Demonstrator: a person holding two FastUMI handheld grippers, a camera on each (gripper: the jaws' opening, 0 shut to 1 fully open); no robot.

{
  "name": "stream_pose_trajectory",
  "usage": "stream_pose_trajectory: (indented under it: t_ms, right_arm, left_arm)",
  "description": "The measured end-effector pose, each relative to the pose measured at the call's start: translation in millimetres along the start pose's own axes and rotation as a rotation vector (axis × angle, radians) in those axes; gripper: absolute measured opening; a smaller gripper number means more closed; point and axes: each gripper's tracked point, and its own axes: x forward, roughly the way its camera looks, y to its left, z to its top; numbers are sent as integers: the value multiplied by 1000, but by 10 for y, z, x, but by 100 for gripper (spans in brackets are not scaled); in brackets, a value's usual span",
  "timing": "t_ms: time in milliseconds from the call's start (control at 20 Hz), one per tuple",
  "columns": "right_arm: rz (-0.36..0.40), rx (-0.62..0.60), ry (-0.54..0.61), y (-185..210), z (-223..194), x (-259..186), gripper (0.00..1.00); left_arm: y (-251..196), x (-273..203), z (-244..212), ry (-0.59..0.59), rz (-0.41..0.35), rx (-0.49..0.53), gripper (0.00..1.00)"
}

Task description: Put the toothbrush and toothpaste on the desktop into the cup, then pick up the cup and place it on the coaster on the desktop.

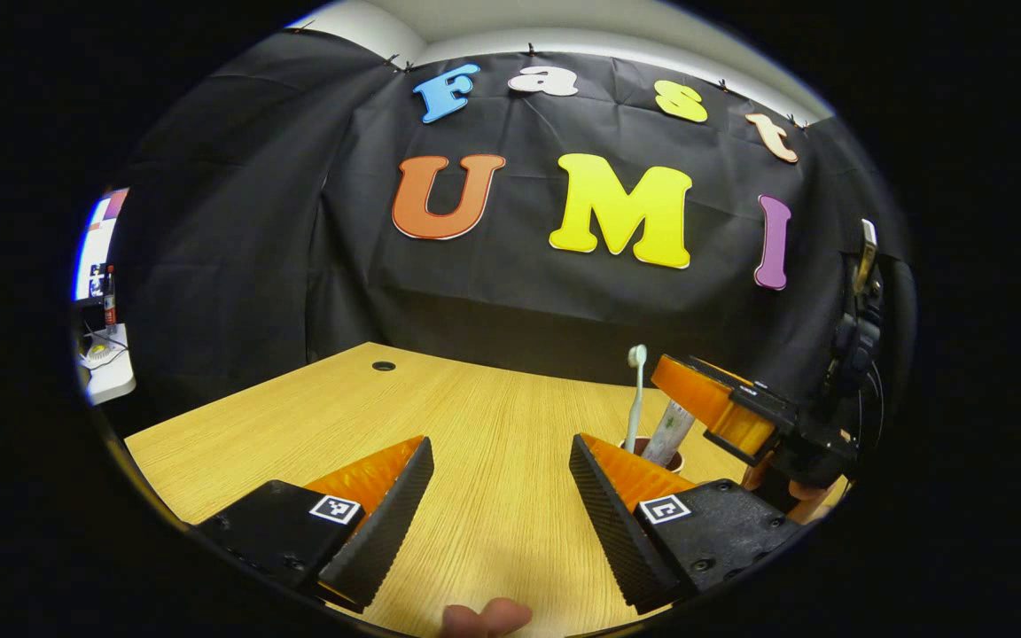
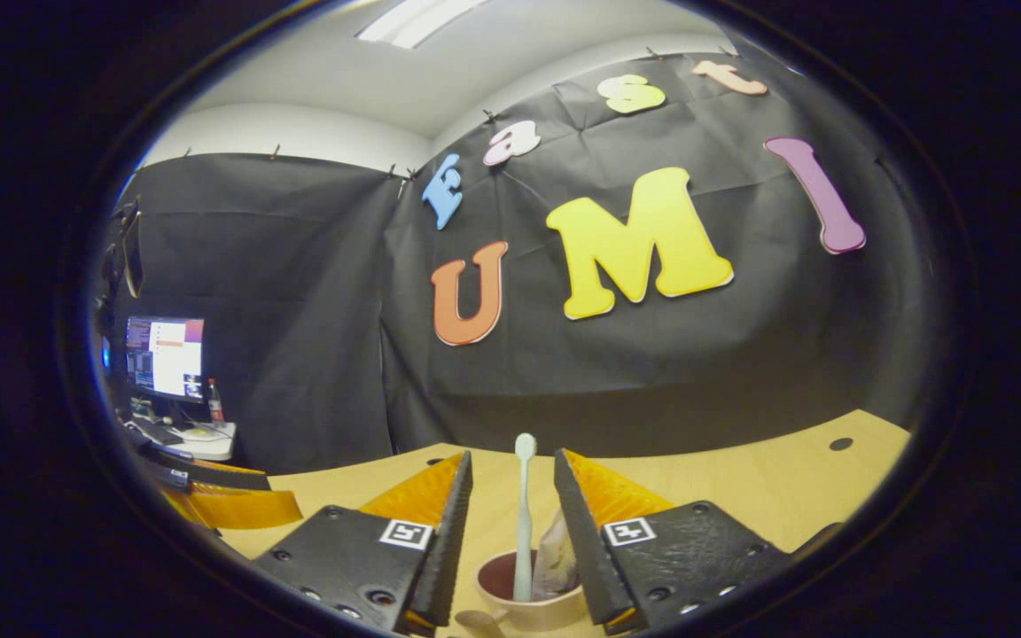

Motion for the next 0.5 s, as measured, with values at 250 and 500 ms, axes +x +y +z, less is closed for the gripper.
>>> stream_pose_trajectory:
  t_ms: [250,500]
  right_arm:
    - [-24,-28,-42,-90,205,-334,80]
    - [-35,-62,-51,-139,361,-743,91]
  left_arm:
    - [-136,-92,165,-24,-10,3,98]
    - [-236,-177,334,-38,-15,33,100]
